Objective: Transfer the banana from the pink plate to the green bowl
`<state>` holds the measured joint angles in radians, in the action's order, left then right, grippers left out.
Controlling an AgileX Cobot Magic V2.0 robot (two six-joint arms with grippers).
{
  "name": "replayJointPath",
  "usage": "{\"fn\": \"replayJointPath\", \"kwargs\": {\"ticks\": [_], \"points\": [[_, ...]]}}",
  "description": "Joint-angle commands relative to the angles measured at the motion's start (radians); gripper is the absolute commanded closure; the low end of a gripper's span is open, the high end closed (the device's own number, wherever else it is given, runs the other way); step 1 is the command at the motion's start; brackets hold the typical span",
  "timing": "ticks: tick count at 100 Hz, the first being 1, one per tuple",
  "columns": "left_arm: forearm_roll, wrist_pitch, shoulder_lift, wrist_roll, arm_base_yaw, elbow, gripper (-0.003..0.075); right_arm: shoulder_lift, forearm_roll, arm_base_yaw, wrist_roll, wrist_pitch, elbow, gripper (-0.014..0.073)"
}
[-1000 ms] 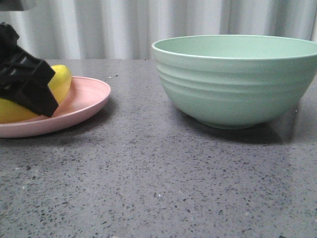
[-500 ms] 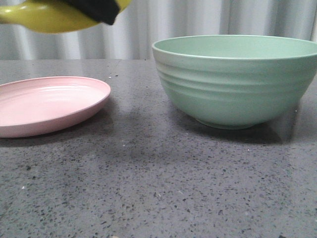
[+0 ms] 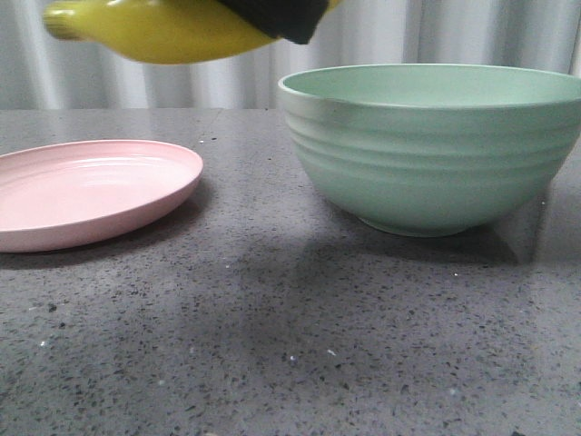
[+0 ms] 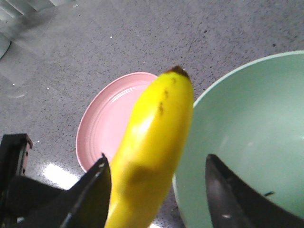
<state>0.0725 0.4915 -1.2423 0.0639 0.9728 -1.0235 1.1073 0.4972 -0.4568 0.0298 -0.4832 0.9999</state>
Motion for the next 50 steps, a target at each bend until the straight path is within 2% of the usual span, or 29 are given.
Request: {"fn": "replayJointPath", "kwargs": {"ticks": [1,33,43,50], "points": [[0.006,-0.090,0.028,0.002,0.012,-0.037,0.0741,0.030,0.074,-0.010,-0.010,0.065,0.061,0.0228],[0.006,-0.090,0.028,0.002,0.012,-0.037,0.0740,0.111,0.110,-0.033,-0.010,0.065,0.092,0.0249],[0.006,-0.098,0.028,0.002,0.012,-0.037,0.0734,0.111,0.110,-0.033,-0.010,0.063,0.092,0.0381],[0.004,-0.100,0.028,0.002,0.012,-0.037,0.0676,0.111,0.110,-0.033,-0.010,0.062,0.092,0.0513]]}}
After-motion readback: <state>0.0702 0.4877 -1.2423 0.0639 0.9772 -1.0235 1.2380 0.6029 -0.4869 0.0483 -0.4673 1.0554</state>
